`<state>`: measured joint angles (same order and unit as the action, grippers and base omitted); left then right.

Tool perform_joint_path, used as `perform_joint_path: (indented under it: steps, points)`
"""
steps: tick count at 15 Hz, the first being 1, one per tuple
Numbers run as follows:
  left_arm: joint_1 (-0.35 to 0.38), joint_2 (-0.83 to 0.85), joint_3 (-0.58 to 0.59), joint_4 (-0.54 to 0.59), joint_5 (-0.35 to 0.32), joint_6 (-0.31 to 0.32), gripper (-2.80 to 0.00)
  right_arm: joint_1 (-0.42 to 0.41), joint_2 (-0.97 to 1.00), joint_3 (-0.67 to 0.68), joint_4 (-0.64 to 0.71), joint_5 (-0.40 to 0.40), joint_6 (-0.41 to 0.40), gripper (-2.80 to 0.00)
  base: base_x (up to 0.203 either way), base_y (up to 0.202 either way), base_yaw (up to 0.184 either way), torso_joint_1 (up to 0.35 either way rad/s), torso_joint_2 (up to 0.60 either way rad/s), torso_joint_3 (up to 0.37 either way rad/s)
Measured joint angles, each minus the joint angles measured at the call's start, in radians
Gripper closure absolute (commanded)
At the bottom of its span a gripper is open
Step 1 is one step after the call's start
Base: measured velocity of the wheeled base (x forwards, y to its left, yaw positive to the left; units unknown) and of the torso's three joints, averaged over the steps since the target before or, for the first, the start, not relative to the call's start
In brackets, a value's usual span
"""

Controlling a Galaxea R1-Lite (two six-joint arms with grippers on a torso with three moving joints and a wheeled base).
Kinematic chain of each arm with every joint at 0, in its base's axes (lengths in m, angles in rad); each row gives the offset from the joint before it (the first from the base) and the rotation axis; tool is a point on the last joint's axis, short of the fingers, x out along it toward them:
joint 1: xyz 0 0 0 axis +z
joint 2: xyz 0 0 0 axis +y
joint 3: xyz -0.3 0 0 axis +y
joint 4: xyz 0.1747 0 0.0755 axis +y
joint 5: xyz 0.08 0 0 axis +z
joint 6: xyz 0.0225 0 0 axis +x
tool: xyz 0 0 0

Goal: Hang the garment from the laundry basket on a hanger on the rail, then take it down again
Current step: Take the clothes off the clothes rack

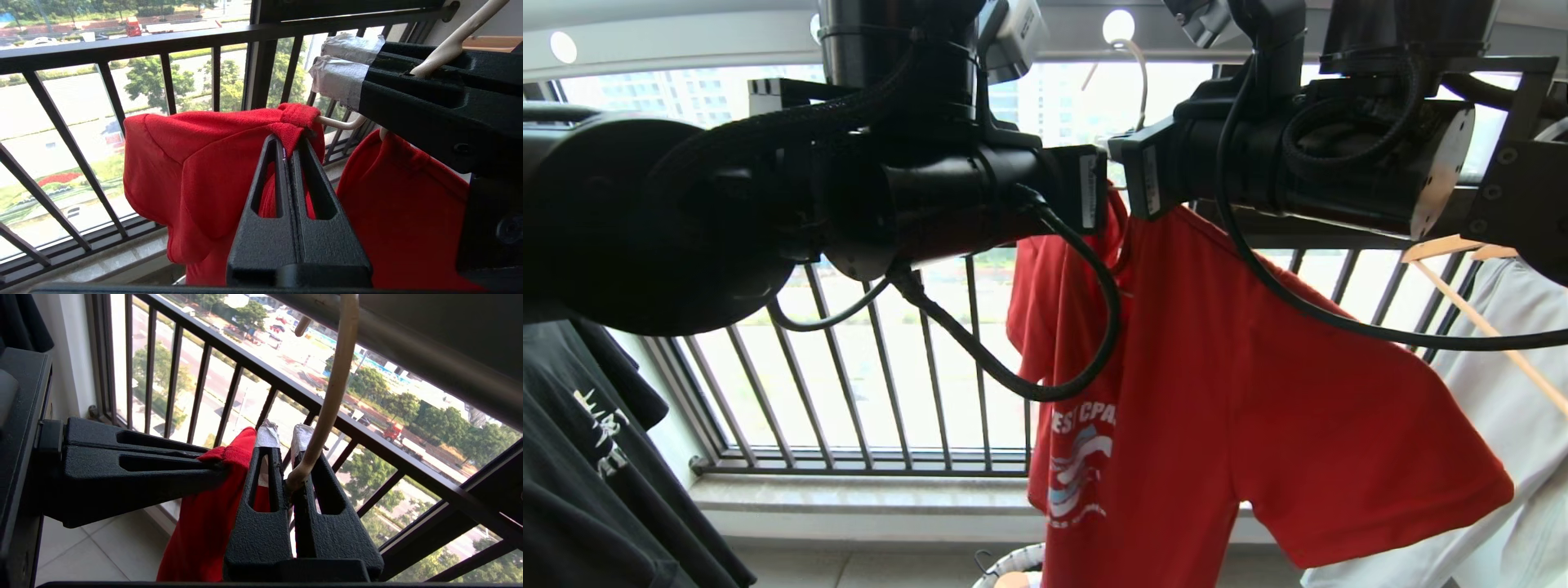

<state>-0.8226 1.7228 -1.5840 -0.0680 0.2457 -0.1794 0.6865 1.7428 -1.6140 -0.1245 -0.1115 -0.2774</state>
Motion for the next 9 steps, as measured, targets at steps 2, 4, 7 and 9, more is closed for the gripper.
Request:
perform_joint_path:
  steps: [2,4,7,9]
  points:
    - [-0.001,0.000,-0.003,0.000,0.000,0.010,0.00,0.001,0.000,0.000,0.000,0.000,0.000,0.00,0.000,0.000,0.000,0.000,0.00,0.000]
    - [-0.003,-0.001,0.000,0.001,-0.001,0.010,0.00,0.002,-0.001,0.000,0.000,0.000,0.000,0.00,0.000,0.000,0.000,0.000,0.00,0.000]
    - [-0.006,-0.001,0.004,0.001,-0.002,0.013,0.00,0.002,-0.002,0.000,0.001,0.000,0.000,0.00,0.000,0.000,0.000,0.000,0.00,0.000]
    - [-0.007,0.000,0.004,0.001,-0.002,0.015,-2.80,0.002,-0.003,0.000,0.001,0.000,0.000,0.00,0.000,0.000,0.000,0.000,0.00,0.000]
